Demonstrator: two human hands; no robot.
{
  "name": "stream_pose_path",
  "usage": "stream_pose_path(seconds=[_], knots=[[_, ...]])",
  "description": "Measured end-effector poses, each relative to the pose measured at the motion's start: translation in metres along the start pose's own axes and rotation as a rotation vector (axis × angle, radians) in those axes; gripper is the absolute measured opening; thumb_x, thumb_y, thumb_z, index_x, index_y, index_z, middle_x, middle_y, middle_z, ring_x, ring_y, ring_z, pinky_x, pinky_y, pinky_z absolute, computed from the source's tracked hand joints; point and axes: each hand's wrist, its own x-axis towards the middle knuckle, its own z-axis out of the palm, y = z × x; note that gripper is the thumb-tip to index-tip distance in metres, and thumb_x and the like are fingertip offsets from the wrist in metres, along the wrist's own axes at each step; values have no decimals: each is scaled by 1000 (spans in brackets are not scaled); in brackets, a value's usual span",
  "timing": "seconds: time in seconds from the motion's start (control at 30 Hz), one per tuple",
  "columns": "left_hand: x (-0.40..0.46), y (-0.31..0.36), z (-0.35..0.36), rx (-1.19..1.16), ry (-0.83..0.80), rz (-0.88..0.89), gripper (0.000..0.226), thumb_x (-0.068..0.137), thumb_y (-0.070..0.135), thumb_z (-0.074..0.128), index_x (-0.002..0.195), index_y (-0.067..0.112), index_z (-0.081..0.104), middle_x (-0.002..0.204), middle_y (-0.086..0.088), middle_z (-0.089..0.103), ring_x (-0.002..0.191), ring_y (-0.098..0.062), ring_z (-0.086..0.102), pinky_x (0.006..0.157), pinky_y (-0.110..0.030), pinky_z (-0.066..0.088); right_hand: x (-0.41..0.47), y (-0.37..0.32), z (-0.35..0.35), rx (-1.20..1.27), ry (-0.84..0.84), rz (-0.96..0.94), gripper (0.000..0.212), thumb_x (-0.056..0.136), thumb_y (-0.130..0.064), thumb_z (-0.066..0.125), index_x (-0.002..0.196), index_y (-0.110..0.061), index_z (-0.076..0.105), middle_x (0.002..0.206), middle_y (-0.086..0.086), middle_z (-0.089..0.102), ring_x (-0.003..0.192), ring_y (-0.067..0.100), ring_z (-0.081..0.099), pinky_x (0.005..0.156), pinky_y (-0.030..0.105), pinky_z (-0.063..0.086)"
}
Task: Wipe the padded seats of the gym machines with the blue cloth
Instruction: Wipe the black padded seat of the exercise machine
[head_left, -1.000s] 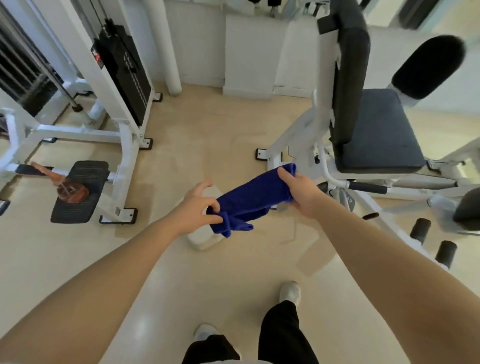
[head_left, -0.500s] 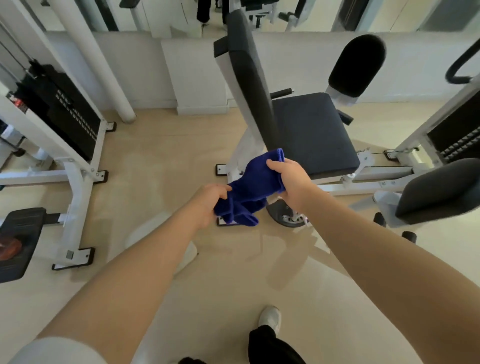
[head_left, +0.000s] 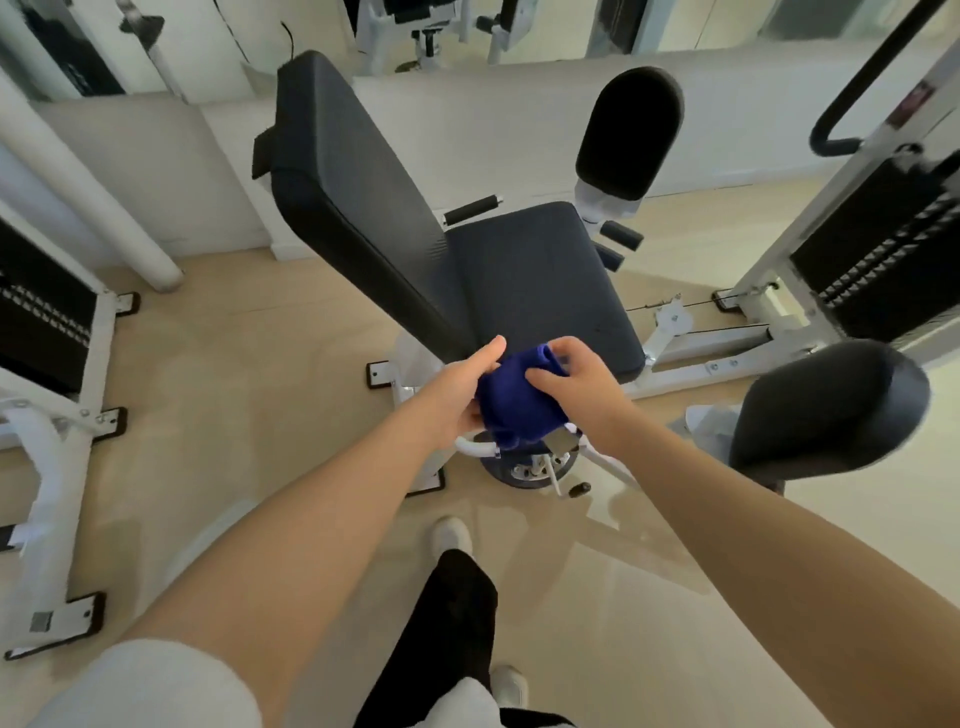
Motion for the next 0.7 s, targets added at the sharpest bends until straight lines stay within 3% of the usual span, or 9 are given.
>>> stream_pose_path(seconds=[0.1,0.17,0.27,0.33,0.4,0.53,0.6,0.7], knots=[[38,30,7,-9,-84,-28,59,83,59,53,120,13,60,119,-11,66,111,-29,62,96,-45,50,48,-7,-14,17,188,-18,35,84,-14,66,110,-19,42,105,0,54,93,17,54,80,34,52],[62,53,11,41,-86,-16,51,86,47,57,121,10,58,119,-14,65,108,-29,62,92,-43,52,84,-15,-22,-96,287,-54,39,82,-12,68,109,-19,42,110,2,50,96,17,51,80,31,48],[100,87,11,100,-53,0,29,88,23,56,111,6,56,112,-19,62,96,-29,60,81,-39,50,137,-24,-30,-461,379,-155,16,85,-13,62,99,-18,57,120,4,47,107,22,47,89,35,44],[127,106,8,74,8,-12,16,87,16,52,100,8,56,106,-17,61,92,-28,58,78,-39,50,166,-30,-32,-510,294,-215,14,91,-15,53,100,-15,64,122,5,50,109,22,49,90,29,41],[152,125,4,58,110,-21,11,86,13,48,92,11,56,106,-16,59,95,-31,58,83,-43,50,187,-34,-31,-467,129,-219,26,96,-21,47,117,-13,60,131,5,49,114,20,48,90,23,36],[196,145,-4,128,253,-102,33,81,16,47,112,12,54,117,-17,57,107,-36,55,96,-49,47,220,-22,-30,-582,-207,-180,76,86,-42,61,146,-17,23,156,1,12,139,19,23,109,30,30],[218,153,-5,171,276,-147,35,80,15,46,114,13,54,119,-16,57,109,-37,54,98,-50,45,241,-15,-33,-711,-217,-237,85,79,-41,70,146,-17,23,158,3,5,141,23,19,112,36,30],[253,166,-4,316,307,-203,34,82,8,43,114,9,54,102,-14,55,92,-32,53,89,-40,46,276,-13,-38,-836,-134,-439,71,71,-41,77,128,-13,45,157,8,14,142,28,19,112,38,26]])
